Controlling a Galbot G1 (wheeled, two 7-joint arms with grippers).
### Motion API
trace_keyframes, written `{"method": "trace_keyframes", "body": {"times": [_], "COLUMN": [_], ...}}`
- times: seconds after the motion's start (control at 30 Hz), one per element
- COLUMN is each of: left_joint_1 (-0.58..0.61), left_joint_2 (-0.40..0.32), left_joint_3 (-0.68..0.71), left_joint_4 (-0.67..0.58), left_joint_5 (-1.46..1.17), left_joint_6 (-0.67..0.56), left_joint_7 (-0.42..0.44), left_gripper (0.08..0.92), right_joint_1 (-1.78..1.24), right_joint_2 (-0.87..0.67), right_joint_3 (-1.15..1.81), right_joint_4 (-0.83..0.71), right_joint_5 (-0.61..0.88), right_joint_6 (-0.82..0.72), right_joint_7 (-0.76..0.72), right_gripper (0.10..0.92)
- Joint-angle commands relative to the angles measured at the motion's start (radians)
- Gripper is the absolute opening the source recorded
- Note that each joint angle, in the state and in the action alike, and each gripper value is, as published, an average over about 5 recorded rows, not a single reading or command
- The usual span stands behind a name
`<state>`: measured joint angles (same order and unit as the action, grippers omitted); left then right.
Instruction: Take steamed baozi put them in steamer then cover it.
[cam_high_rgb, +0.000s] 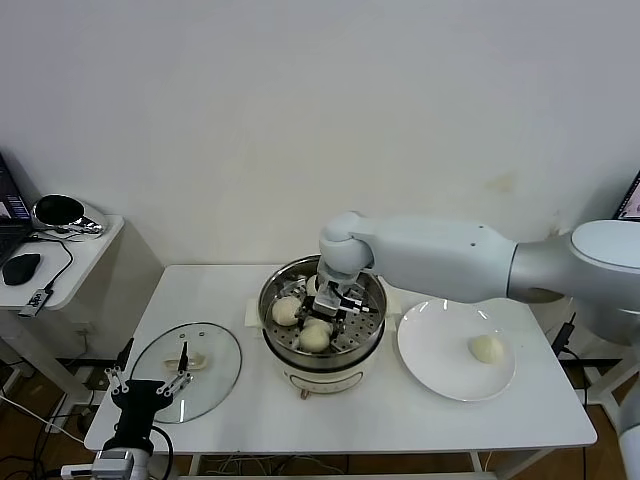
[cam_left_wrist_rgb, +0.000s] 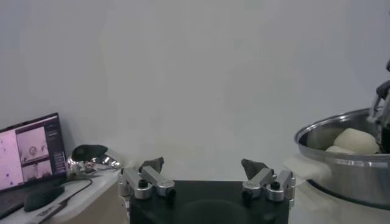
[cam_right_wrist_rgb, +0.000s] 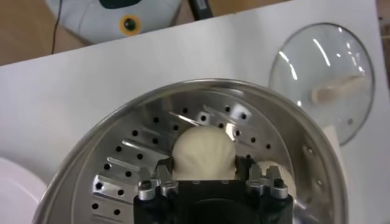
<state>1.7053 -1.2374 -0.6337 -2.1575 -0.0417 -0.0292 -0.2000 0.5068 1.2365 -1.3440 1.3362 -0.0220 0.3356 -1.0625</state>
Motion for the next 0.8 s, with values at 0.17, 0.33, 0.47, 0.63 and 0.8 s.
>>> {"method": "trace_keyframes", "body": {"times": [0.17, 0.33, 0.47, 0.63, 0.8], "left_joint_1": [0.002, 0.004, -0.003, -0.010, -0.020], "left_joint_2": [-0.002, 0.003, 0.010, 0.024, 0.038], "left_joint_3": [0.002, 0.006, 0.008, 0.012, 0.021], "left_joint_4": [0.000, -0.008, -0.012, -0.011, -0.010], "left_joint_5": [0.001, 0.000, -0.001, -0.002, -0.002], "left_joint_6": [0.001, 0.003, 0.004, 0.004, 0.004], "left_joint_7": [0.002, 0.005, 0.006, 0.007, 0.009], "left_gripper": [0.823, 0.823, 0.823, 0.823, 0.823], "right_joint_1": [0.034, 0.116, 0.187, 0.250, 0.212], "right_joint_2": [-0.015, -0.099, -0.226, -0.414, -0.636], "right_joint_3": [0.015, 0.034, 0.026, 0.000, 0.028], "right_joint_4": [0.022, 0.055, 0.123, 0.232, 0.314], "right_joint_5": [0.020, 0.048, 0.115, 0.195, 0.217], "right_joint_6": [0.005, -0.078, -0.253, -0.578, -0.753], "right_joint_7": [0.013, -0.022, -0.048, -0.046, -0.025], "right_gripper": [0.740, 0.814, 0.822, 0.823, 0.823]}}
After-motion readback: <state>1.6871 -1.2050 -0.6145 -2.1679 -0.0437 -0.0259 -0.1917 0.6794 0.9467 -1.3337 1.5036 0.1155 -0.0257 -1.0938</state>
